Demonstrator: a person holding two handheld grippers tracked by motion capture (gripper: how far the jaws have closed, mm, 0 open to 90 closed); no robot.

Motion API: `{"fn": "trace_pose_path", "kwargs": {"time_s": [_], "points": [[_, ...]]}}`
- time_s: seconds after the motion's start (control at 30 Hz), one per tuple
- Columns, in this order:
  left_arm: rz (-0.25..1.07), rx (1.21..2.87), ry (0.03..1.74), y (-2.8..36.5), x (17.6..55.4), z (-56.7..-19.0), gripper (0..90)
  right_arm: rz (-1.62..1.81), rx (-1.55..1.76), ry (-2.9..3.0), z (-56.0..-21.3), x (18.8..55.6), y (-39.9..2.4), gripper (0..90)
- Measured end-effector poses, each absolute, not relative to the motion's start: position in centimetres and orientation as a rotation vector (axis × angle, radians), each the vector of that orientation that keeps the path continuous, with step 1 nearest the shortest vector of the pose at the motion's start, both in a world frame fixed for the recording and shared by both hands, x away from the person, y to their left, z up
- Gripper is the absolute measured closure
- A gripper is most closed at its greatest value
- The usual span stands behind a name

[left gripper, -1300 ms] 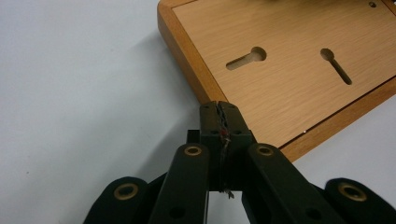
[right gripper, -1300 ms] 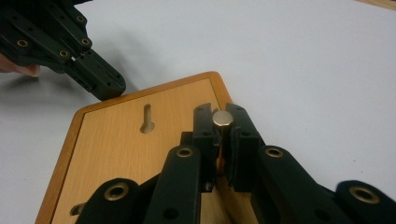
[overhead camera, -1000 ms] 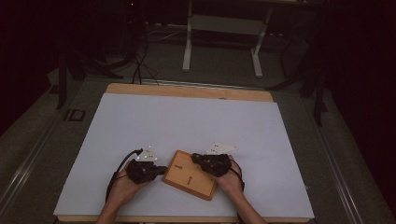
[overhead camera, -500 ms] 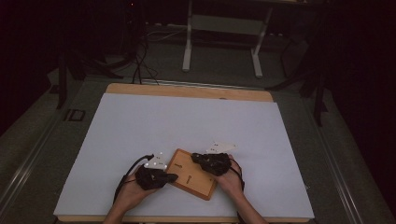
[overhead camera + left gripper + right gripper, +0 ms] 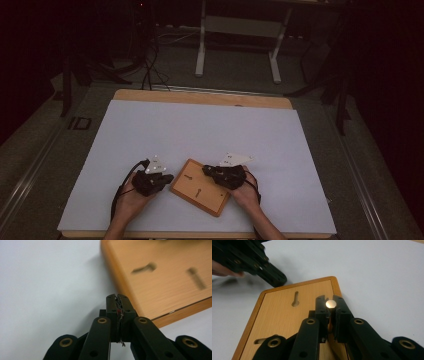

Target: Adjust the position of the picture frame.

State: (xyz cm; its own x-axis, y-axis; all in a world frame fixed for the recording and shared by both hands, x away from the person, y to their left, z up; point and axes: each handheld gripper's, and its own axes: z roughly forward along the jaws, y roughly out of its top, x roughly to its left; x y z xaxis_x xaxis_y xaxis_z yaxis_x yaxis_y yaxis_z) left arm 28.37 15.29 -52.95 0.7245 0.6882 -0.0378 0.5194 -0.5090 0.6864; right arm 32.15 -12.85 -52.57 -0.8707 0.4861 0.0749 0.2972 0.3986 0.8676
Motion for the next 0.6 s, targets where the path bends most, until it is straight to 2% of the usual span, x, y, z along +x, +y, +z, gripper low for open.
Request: {"fn": "trace_pose_path", "kwargs": {"time_s": [0.2,0.27,0.6], "points": [[0.251,2.228,0.878,14.3,27.9,-53.2,89.2,1.445,0.723,2.474,-52.6,32.4,-12.9,84.1],[0.275,2.241,0.871,13.8,27.6,-53.1,89.4,1.427,0.736,2.479,-52.5,32.5,-13.0,84.1],[0.232,2.222,0.819,13.5,27.0,-52.8,89.4,1.343,0.788,2.509,-52.3,32.9,-13.0,84.1]]}}
